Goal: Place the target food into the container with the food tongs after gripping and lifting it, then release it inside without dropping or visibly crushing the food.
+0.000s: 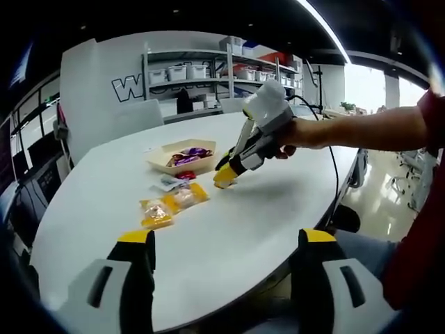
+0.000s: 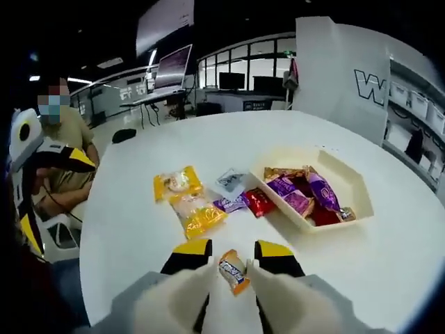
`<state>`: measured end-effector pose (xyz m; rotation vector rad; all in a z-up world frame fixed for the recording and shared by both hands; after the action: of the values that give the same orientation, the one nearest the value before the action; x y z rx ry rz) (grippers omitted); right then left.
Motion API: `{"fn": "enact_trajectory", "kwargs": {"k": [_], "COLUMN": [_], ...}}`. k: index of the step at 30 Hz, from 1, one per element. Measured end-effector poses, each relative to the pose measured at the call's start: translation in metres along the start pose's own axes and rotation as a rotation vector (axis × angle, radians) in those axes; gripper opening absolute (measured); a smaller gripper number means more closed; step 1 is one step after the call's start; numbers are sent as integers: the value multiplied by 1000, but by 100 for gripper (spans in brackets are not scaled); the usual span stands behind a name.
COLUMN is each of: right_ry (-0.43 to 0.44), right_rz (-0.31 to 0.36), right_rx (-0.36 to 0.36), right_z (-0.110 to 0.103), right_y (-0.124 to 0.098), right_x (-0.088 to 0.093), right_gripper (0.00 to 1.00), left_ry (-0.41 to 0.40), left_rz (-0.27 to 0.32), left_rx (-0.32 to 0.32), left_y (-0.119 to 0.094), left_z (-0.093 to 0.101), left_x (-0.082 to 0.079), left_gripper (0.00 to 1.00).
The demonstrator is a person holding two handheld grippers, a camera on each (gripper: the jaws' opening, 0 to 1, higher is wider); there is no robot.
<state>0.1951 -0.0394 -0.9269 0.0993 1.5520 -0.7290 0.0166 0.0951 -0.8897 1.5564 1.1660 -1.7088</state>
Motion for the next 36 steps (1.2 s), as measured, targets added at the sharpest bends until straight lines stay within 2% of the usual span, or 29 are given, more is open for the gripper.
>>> {"fn": "enact_trajectory", "kwargs": {"k": [3, 5, 8, 13, 20, 28, 36], "right_ry": [14, 75, 89, 124, 75, 30, -13], "right_rz": [0, 13, 28, 90, 139, 133, 136], "right_rx": [5, 19, 22, 35, 56, 78, 112], "right_z": [4, 7, 13, 21, 33, 52, 77], "right_y": [1, 0, -2, -7, -13, -10, -10], "right_x": [-1, -2, -4, -22, -60, -78, -109], "right_gripper": [15, 15, 16, 16, 17, 17, 17], "left_ry": [3, 7, 6, 2, 8, 3, 10], "left_rz": [-6, -6, -3, 0, -3, 0, 3], "left_rx": [0, 2, -4, -11, 2, -5, -2], "left_y": [1, 0, -1, -1, 0, -4, -2], "left_z": [0, 0, -2, -5, -2, -3, -3], "left_x": [1, 0, -1, -2, -1, -1, -4], "left_gripper": [82, 82, 82, 82, 82, 82, 82]}}
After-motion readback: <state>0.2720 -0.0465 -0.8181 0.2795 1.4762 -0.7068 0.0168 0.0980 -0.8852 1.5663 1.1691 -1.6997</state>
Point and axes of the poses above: the point that each gripper's makers call its tool centre point, and the gripper's own axes: y roughly forward along the fingers, z roughly to its right, x roughly out of its underside, the point moved 6 cm from there along -y, roughly backward along the fingers, and after that the axes turned 13 degrees about z, right-handed, at the moved point
